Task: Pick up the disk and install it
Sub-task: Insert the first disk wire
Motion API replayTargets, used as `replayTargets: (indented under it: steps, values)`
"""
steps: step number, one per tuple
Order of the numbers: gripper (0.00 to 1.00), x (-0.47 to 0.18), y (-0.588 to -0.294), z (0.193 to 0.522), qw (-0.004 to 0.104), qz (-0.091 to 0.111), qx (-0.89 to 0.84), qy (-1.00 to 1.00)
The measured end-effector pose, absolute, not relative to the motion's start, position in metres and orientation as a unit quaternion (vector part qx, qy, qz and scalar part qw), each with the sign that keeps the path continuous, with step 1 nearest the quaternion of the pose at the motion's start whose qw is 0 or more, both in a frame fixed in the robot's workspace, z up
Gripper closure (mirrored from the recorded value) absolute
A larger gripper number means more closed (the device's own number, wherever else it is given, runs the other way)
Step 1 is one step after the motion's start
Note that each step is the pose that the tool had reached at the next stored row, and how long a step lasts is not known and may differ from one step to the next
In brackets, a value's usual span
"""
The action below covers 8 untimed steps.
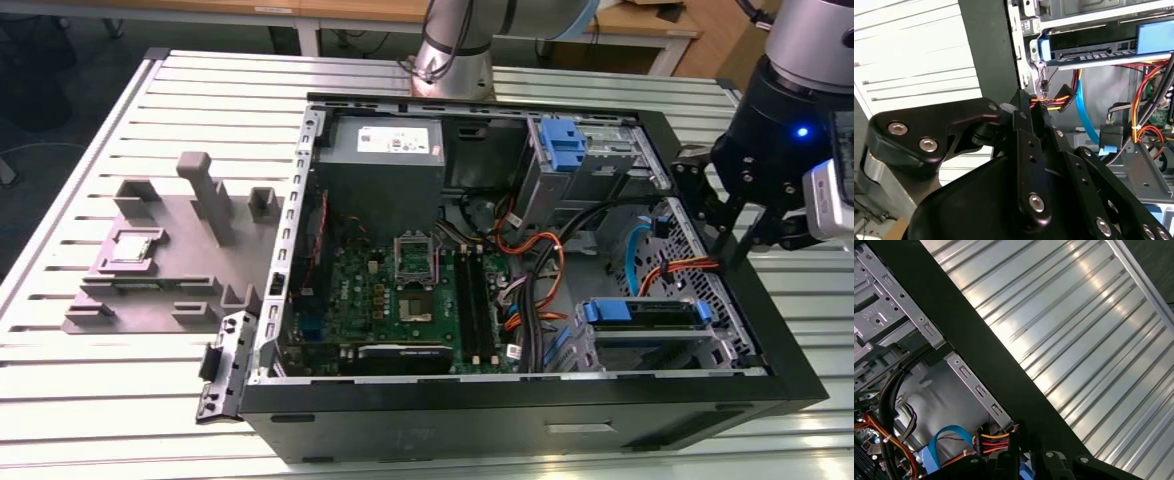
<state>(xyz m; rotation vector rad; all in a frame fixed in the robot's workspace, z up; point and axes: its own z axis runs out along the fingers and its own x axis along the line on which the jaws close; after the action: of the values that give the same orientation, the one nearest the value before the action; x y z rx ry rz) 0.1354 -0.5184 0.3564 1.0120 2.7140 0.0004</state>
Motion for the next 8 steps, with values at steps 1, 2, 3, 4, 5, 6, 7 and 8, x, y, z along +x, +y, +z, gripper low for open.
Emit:
replayTargets:
  steps: [1,2,3,4,5,6,7,8]
  values:
    - [0.76,0.1354,-0.5184,0.3561,0.125,0.001,0.343,0.931]
    - [0.76,0.1354,-0.5183,0.3556,0.127,0.003,0.338,0.932]
    - [0.76,0.1354,-0.5184,0.3550,0.130,0.004,0.335,0.933]
    - [0.76,0.1354,-0.5184,0.3546,0.132,0.005,0.332,0.934]
    - [0.75,0.1354,-0.5184,0.3541,0.133,0.005,0.330,0.935]
    - [0.75,0.1352,-0.5184,0.3538,0.133,0.006,0.327,0.935]
    - [0.69,0.1346,-0.5183,0.3534,0.134,0.006,0.326,0.936]
    - [0.69,0.1341,-0.5183,0.3530,0.134,0.006,0.325,0.936]
